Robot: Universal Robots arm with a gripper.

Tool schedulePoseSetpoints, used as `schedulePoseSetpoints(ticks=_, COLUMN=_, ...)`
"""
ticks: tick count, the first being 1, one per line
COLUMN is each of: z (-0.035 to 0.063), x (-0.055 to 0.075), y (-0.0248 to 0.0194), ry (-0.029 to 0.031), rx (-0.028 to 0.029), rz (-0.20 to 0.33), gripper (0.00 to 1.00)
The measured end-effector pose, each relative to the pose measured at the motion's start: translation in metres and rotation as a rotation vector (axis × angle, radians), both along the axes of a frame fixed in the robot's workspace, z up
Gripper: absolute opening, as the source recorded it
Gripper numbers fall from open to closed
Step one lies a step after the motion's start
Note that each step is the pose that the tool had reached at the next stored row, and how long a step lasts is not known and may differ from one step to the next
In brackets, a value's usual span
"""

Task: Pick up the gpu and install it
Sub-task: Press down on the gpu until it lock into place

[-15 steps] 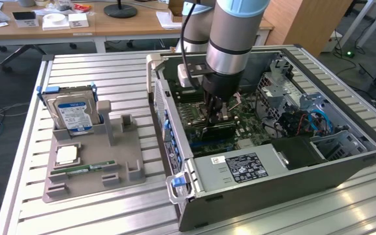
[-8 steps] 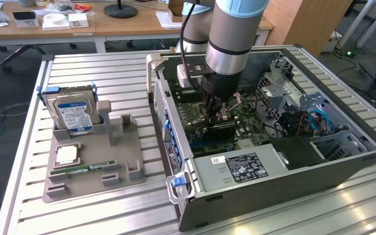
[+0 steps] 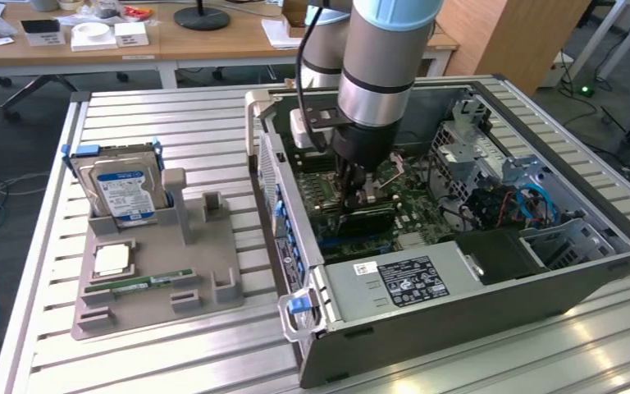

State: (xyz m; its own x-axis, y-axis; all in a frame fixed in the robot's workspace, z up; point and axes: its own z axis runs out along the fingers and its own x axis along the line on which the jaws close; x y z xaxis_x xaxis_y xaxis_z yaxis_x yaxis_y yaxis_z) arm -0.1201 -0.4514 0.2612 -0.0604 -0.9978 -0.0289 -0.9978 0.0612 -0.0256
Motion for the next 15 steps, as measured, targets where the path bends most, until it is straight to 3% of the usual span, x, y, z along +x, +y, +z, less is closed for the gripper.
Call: schedulePoseSetpoints(ticks=15, z=-0.0009, x=0.0006, y=0.0, ry=-0.0001, rx=0.0002, rz=0.0, gripper=0.11)
